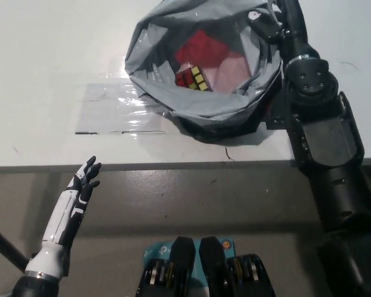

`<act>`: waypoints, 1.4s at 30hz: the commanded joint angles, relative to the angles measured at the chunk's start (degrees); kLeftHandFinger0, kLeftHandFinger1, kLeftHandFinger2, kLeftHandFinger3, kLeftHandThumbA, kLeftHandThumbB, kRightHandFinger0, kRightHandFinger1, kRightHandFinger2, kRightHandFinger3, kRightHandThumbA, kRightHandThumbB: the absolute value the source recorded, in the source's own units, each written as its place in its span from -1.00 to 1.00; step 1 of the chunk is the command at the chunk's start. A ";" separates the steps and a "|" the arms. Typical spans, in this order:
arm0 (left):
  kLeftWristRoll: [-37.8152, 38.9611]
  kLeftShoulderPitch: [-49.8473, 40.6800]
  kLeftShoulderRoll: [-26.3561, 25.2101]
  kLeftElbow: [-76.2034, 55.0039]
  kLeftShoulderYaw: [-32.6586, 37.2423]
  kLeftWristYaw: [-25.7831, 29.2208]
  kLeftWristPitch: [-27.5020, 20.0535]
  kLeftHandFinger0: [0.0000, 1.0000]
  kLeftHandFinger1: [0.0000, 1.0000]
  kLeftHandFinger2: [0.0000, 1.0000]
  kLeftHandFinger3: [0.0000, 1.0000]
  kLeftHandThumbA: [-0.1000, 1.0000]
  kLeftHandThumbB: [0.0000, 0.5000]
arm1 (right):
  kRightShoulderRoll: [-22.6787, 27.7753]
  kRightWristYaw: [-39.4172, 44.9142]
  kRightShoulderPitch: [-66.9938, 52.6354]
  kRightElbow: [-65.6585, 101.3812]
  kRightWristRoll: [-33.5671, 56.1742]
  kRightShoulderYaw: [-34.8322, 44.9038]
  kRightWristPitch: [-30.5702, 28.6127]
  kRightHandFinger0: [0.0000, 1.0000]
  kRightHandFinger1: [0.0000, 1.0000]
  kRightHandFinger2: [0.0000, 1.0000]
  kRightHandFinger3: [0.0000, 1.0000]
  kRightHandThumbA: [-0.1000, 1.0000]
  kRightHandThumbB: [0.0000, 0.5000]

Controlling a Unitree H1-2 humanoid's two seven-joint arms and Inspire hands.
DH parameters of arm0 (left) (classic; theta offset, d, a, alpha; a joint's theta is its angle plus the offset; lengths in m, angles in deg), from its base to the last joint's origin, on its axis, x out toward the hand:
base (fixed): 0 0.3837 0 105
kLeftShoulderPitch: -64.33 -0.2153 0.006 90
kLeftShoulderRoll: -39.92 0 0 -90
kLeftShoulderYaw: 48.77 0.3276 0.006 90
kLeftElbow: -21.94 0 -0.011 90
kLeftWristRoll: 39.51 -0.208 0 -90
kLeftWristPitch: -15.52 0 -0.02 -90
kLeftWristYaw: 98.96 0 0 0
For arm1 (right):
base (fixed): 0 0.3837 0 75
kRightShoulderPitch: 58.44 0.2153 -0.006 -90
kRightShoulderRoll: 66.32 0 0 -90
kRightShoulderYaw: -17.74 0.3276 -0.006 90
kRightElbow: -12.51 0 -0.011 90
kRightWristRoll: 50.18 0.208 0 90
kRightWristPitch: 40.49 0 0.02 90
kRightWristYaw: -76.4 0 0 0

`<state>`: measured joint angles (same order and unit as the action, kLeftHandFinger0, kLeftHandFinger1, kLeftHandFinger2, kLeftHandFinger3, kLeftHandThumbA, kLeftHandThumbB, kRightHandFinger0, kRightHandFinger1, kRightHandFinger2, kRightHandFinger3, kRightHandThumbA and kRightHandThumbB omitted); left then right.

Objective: Use the right hand to pick up a rubix's cube and place it into a plastic bag and lift the bag

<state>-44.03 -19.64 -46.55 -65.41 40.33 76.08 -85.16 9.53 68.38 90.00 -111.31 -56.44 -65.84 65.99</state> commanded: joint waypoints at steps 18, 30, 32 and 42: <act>-1.31 1.47 -1.18 -0.88 0.06 0.21 -0.87 0.97 1.00 1.00 1.00 1.00 -0.48 | -3.91 -3.19 38.58 -5.76 49.17 33.29 10.45 -1.00 -0.49 0.48 1.00 -1.00 -0.81; -1.90 1.37 -1.03 -1.73 0.52 0.04 0.57 0.92 1.00 1.00 1.00 0.93 -0.61 | -4.07 -5.03 49.07 -5.81 45.87 31.52 10.45 -1.00 -0.51 0.55 1.00 -1.00 -0.85; -1.95 1.37 -1.04 -1.73 0.55 0.04 0.53 0.92 1.00 1.00 1.00 0.93 -0.62 | -4.03 -5.13 49.75 -6.05 45.80 31.36 10.45 -1.00 -0.52 0.55 0.90 -1.00 -0.85; -2.92 1.36 -1.08 -2.30 0.72 0.33 0.84 0.89 1.00 1.00 1.00 0.95 -0.60 | -3.76 -4.50 54.75 -6.86 45.90 29.86 10.45 -1.00 -0.62 0.38 1.00 -1.00 -0.93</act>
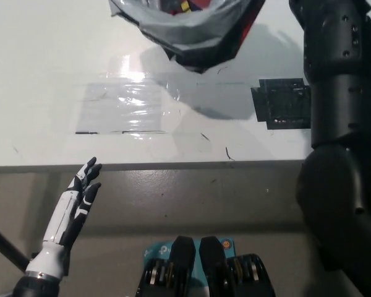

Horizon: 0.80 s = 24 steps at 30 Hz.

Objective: Use the right hand to pick up a rubix's cube and place it into a plastic bag and lift the bag

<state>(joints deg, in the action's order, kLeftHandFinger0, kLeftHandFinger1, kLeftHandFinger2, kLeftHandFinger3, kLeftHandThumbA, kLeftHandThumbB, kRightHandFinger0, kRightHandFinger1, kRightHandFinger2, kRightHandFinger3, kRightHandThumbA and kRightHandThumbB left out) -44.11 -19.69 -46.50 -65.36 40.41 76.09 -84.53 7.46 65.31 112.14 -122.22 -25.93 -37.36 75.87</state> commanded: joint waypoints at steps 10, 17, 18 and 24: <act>-3.09 0.63 -1.29 -3.06 0.89 -0.25 0.79 0.90 1.00 1.00 1.00 0.94 -0.53 | -2.04 -1.01 27.04 -1.00 13.27 3.63 -1.39 -1.00 -0.54 0.51 1.00 -1.00 -0.92; -3.52 0.90 -1.38 -3.25 1.03 -0.38 1.57 0.90 1.00 1.00 1.00 0.95 -0.47 | -1.75 1.31 23.72 -10.81 10.61 3.54 -6.50 -1.00 -0.49 0.44 0.92 -1.00 -0.88; -3.53 0.86 -1.39 -3.30 1.09 -0.46 1.66 0.90 1.00 1.00 1.00 0.95 -0.47 | -1.90 1.39 23.12 -12.09 10.21 3.44 -7.38 -1.00 -0.49 0.44 0.92 -1.00 -0.88; -3.08 0.26 -1.73 -3.19 1.63 -1.09 1.15 0.93 1.00 1.00 1.00 0.89 -0.52 | -3.73 2.07 17.67 -17.29 8.30 1.70 -10.48 -1.00 -0.46 0.33 0.61 -1.00 -0.83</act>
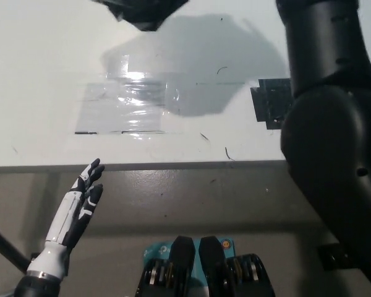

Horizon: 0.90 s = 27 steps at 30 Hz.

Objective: Use the right hand to pick up a rubix's cube and place it into a plastic bag and lift the bag

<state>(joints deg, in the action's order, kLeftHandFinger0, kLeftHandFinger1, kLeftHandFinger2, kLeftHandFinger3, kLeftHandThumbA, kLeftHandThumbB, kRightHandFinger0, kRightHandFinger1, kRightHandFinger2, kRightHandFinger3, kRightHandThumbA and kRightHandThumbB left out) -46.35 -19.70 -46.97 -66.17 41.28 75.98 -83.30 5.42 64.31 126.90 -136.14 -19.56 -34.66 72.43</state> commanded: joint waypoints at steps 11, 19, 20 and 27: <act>-1.50 0.72 -1.60 -2.67 0.86 -0.98 0.99 0.86 1.00 1.00 1.00 0.87 -0.42 | -4.00 3.36 -6.59 -11.77 -2.50 -6.71 -17.20 -1.00 -0.76 0.39 1.00 -1.00 -0.60; -1.80 0.94 -1.43 -2.51 1.06 -0.98 0.84 0.87 1.00 1.00 1.00 0.85 -0.45 | -3.91 4.08 -7.29 -14.34 -3.09 -9.44 -18.19 -1.00 -0.70 0.39 0.73 -1.00 -0.50; -1.77 0.98 -1.55 -2.47 1.13 -1.12 0.73 0.87 1.00 1.00 1.00 0.85 -0.44 | -3.86 4.11 -7.42 -14.35 -2.90 -9.50 -18.26 -1.00 -0.70 0.39 0.71 -1.00 -0.53; -2.07 1.11 -1.89 -2.18 1.51 -1.17 0.18 0.87 1.00 1.00 1.00 0.84 -0.45 | -2.23 3.53 -9.72 -15.31 -4.22 -11.89 -18.93 -1.00 -0.69 0.44 0.64 -1.00 -0.62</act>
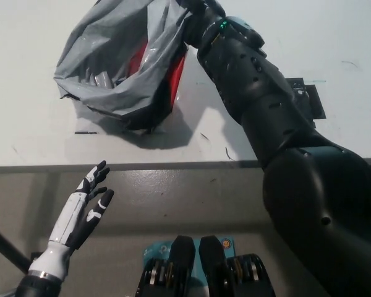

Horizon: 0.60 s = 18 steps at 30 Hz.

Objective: Use the right hand to pick up a rubix's cube and place it into a plastic bag and lift the bag

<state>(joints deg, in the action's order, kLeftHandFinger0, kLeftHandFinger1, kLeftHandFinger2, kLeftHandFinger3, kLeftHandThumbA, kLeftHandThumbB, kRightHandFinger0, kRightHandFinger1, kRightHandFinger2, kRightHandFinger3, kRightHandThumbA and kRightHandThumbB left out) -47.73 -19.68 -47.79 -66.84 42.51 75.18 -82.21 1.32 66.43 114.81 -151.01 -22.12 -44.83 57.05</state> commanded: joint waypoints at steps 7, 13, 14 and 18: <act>-0.21 1.51 -1.21 -1.31 0.29 -0.29 -1.03 0.87 1.00 1.00 1.00 0.82 -0.46 | 6.82 -13.16 -0.84 -3.51 -38.11 -38.78 -4.98 -0.89 -0.33 0.48 0.32 -1.00 -0.37; -0.49 1.75 -1.26 -0.94 0.65 -0.33 -1.20 0.86 1.00 1.00 1.00 0.83 -0.48 | 9.71 -6.81 2.45 -7.42 -56.81 -63.99 11.34 1.00 1.00 1.00 1.00 -0.34 0.31; -0.56 1.67 -1.28 -0.92 0.72 -0.34 -1.24 0.86 1.00 1.00 1.00 0.84 -0.48 | 9.94 -6.09 2.52 -8.13 -58.52 -66.78 13.16 1.00 1.00 1.00 1.00 -0.25 0.49; -0.97 1.52 -1.57 -1.14 0.88 -0.41 -1.14 0.85 1.00 1.00 1.00 0.86 -0.48 | 10.94 -5.20 2.15 -9.10 -60.02 -72.79 15.53 1.00 1.00 1.00 1.00 -0.11 0.63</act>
<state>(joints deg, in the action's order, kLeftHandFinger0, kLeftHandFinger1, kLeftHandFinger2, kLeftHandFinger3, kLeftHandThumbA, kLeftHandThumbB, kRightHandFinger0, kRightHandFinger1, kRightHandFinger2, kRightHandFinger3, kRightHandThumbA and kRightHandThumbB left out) -47.77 -19.67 -47.90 -66.66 43.25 75.19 -82.20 6.29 62.46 109.16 -157.41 -40.18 -80.11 58.91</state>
